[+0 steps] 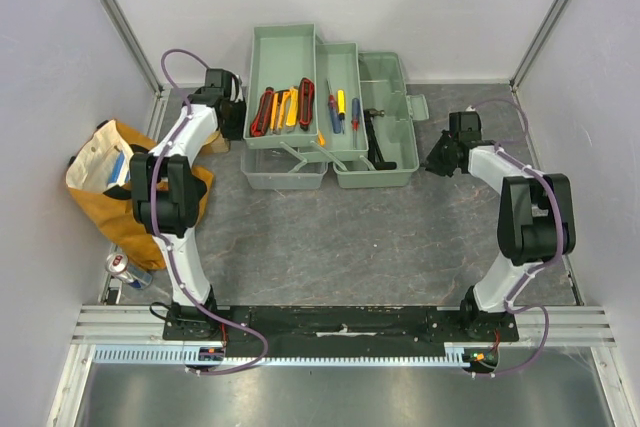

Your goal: Pack the tool kit

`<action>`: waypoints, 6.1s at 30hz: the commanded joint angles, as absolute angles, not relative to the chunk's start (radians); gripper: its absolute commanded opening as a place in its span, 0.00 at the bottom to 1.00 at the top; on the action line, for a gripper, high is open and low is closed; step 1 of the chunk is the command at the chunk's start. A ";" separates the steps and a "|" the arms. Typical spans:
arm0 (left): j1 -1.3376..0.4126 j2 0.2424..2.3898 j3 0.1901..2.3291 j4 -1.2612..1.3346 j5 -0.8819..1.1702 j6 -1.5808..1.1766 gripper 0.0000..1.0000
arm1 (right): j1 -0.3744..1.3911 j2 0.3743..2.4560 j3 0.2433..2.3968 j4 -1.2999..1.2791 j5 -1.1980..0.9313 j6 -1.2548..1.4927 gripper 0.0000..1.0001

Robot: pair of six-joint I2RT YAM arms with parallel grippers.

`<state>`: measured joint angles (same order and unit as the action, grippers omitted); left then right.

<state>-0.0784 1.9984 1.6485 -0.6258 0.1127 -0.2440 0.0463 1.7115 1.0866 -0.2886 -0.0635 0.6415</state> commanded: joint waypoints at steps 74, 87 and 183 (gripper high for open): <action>-0.907 1.988 2.094 -0.428 -1.048 0.465 0.36 | 0.299 1.905 1.175 -0.048 -0.215 0.805 0.11; -0.959 1.922 2.170 -0.696 -0.544 0.124 0.63 | 0.261 1.902 1.167 -0.078 -0.183 0.825 0.12; -0.307 1.911 1.617 -0.414 0.460 -0.250 0.74 | 0.087 2.232 1.043 1.756 -0.638 1.867 0.94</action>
